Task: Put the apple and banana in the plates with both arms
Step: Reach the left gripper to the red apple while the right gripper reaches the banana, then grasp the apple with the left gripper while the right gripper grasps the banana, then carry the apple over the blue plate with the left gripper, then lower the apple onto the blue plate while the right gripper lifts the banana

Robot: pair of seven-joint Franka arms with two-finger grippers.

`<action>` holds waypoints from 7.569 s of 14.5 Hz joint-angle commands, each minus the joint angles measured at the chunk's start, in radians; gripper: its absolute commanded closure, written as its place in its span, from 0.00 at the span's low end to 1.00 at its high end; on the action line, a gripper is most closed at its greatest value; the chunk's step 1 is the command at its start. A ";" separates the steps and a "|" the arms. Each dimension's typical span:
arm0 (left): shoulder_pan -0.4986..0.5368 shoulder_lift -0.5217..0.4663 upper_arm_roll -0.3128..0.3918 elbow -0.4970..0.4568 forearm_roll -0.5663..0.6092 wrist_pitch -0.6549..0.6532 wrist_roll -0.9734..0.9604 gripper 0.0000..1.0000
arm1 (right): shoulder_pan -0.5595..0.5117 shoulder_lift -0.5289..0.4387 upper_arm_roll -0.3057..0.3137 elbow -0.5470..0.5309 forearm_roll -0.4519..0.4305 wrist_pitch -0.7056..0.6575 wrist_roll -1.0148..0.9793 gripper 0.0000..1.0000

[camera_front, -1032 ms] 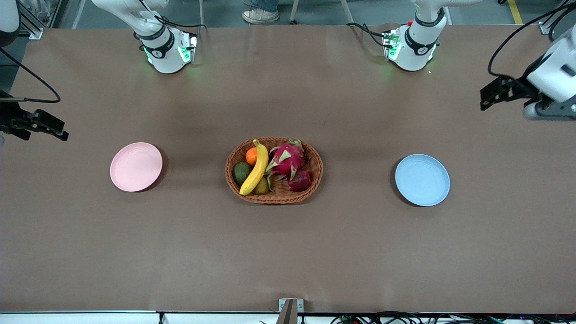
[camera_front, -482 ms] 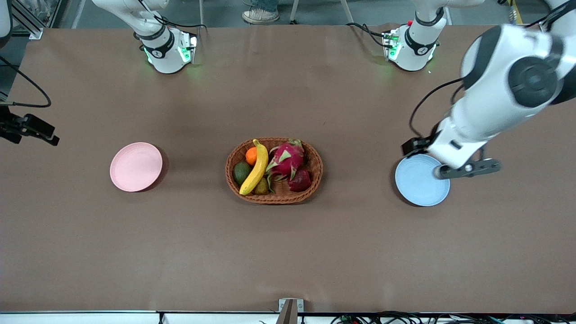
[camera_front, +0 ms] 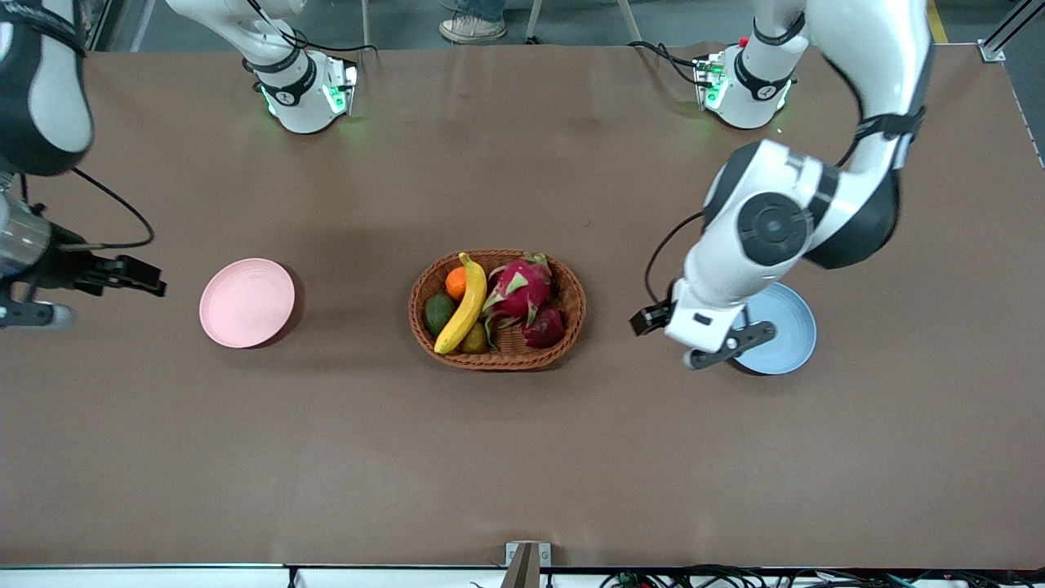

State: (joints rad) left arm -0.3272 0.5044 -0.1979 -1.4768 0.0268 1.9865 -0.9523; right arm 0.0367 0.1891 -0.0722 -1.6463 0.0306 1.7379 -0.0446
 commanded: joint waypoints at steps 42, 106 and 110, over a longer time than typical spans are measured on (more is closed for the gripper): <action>-0.124 0.047 0.017 0.024 -0.071 0.039 -0.335 0.83 | 0.597 0.302 0.009 -0.037 0.410 0.173 0.595 0.45; 0.346 -0.029 -0.005 -0.378 0.235 0.106 0.014 0.00 | 0.640 0.313 -0.043 -0.017 0.382 0.298 0.568 0.82; 0.344 -0.075 -0.043 -0.324 0.199 0.031 0.009 0.00 | 0.640 0.218 -0.225 -0.015 0.365 0.140 0.548 0.82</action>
State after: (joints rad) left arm 0.0145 0.4730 -0.2183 -1.8297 0.2464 2.0864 -0.9395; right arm 0.6793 0.4857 -0.2176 -1.6288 0.4220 1.9457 0.5230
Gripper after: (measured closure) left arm 0.000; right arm 0.674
